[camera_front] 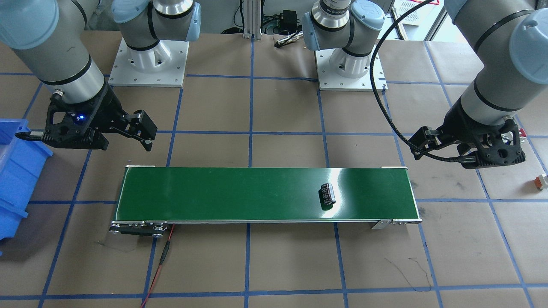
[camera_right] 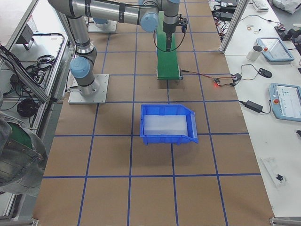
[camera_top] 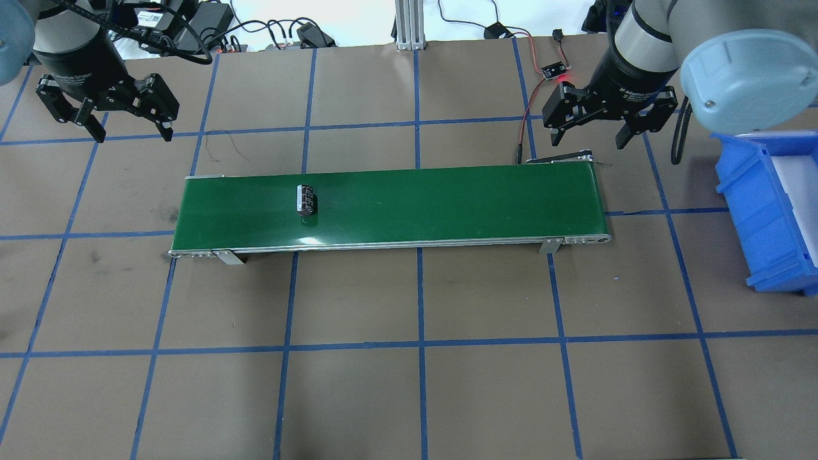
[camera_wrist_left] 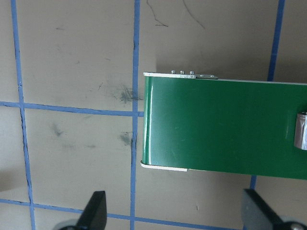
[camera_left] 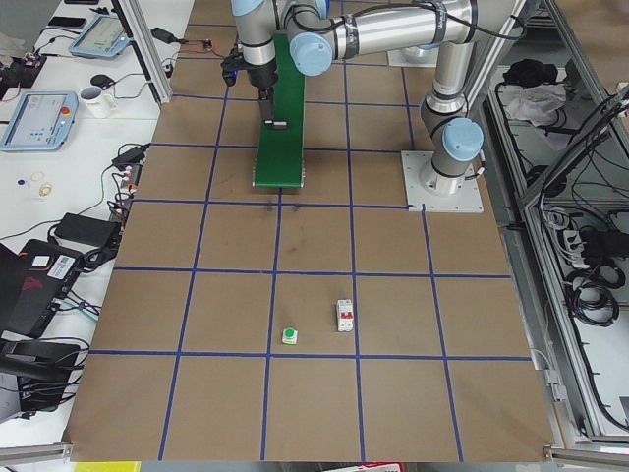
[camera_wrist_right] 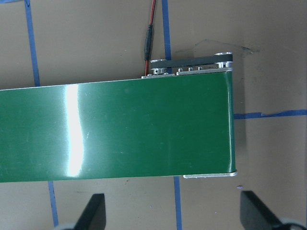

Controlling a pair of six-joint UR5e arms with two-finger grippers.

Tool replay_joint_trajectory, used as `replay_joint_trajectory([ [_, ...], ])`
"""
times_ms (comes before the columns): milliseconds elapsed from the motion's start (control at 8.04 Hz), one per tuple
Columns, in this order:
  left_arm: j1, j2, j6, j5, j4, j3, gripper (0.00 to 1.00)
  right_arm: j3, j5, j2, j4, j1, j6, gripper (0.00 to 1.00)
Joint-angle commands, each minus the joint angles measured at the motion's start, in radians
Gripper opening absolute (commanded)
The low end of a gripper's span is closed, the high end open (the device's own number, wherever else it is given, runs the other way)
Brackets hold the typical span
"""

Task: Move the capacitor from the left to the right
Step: 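Reach the right gripper toward the capacitor riding along the belt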

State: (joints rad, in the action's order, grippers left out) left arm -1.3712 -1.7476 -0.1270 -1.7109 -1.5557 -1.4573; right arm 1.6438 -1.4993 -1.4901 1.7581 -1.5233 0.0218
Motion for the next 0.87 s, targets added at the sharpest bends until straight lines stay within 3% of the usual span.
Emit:
replay_joint_trajectory([
  [0, -0.015, -0.009, 0.001, 0.008, -0.021, 0.021, 1.00, 0.007, 0.039, 0.020, 0.026, -0.003, -0.002, 1.00],
  [373, -0.083, -0.012, 0.001, 0.023, -0.020, 0.020, 1.00, 0.010, 0.037, 0.050, 0.078, -0.006, -0.006, 0.99],
  [498, -0.106, -0.013, 0.000, 0.080, -0.018, 0.024, 1.00, 0.019, 0.037, 0.066, 0.093, -0.008, -0.028, 0.98],
  [746, -0.120, -0.018, -0.006, 0.088, 0.030, 0.020, 1.00, 0.071, 0.037, 0.068, 0.185, -0.011, -0.048, 0.99],
])
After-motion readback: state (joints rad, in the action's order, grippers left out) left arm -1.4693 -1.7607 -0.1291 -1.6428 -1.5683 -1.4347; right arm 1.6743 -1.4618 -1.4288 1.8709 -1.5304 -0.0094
